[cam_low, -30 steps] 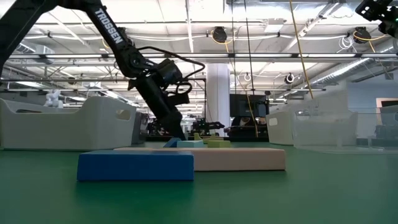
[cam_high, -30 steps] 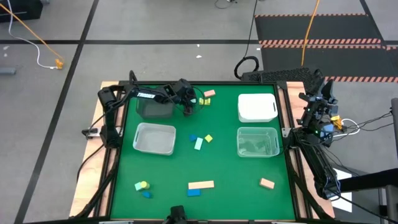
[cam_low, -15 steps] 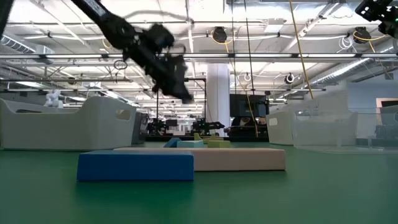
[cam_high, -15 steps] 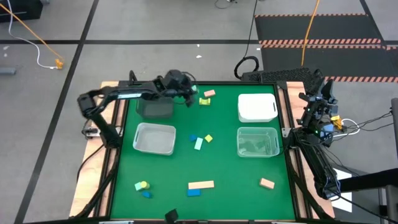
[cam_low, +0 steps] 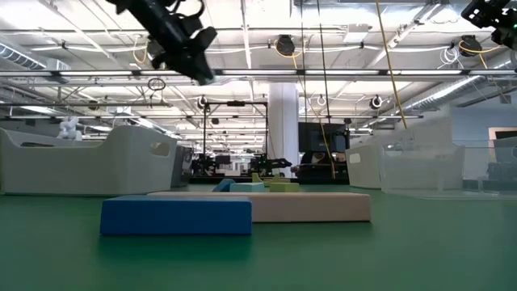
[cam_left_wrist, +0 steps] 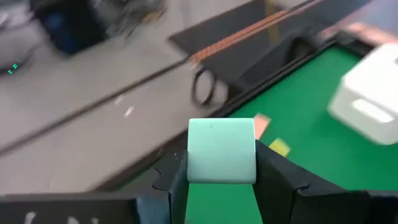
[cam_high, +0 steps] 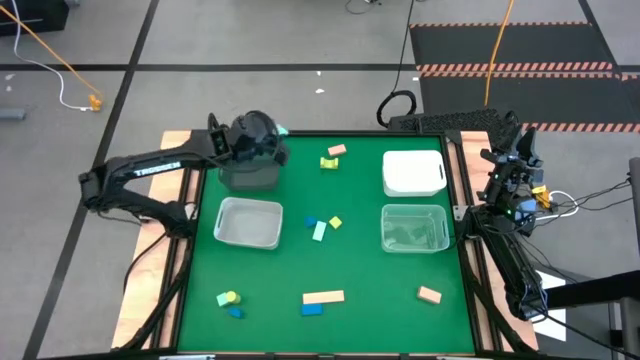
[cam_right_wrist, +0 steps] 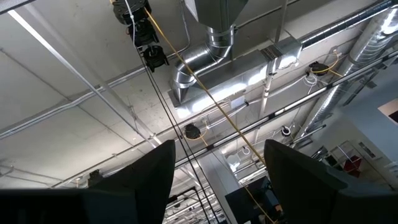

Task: Sort & place blocks by color
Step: Put the top light blue block into the black bin, then put the bottom green block into the gray bin

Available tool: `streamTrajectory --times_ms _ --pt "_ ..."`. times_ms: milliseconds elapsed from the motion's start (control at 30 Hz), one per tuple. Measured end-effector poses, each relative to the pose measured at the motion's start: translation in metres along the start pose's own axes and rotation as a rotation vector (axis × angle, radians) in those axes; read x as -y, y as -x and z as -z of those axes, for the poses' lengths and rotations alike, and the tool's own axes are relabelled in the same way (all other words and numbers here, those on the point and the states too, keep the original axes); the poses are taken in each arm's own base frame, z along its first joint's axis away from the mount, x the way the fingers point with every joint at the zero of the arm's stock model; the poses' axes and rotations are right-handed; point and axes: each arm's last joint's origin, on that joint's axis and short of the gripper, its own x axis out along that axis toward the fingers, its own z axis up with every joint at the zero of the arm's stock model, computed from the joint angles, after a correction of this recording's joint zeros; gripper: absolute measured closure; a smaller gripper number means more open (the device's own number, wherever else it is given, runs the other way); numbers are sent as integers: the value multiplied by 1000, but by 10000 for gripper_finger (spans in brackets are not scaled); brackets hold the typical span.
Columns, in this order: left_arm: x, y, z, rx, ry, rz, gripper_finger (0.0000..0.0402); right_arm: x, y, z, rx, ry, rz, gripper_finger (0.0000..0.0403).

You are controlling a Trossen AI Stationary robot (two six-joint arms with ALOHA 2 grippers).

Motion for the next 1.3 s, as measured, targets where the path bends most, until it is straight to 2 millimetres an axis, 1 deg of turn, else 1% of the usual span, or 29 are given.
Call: streamTrajectory --times_ms 133,300,433,600,733,867,967,1200,1300 --pt "-1 14 17 -105 124 -105 267 0 0 0 0 0 0 165" --pt "-4 21 36 -215 172 -230 262 0 0 0 0 0 0 165" --pt "-7 13 55 -252 204 -271 248 0 0 0 0 0 0 165" --pt "-15 -1 84 -281 287 -320 263 0 0 0 1 0 0 165" --pt "-19 -13 104 -262 319 -315 262 0 0 0 1 0 0 165" --pt "-24 -23 120 -231 354 -310 238 0 0 0 1 0 0 165" --pt "-25 -27 125 -205 386 -298 228 0 0 0 0 0 0 165" --pt "-22 -28 124 -186 507 -276 222 0 0 0 0 0 0 165" --pt "-18 -23 121 -193 524 -212 218 0 0 0 0 0 0 165"
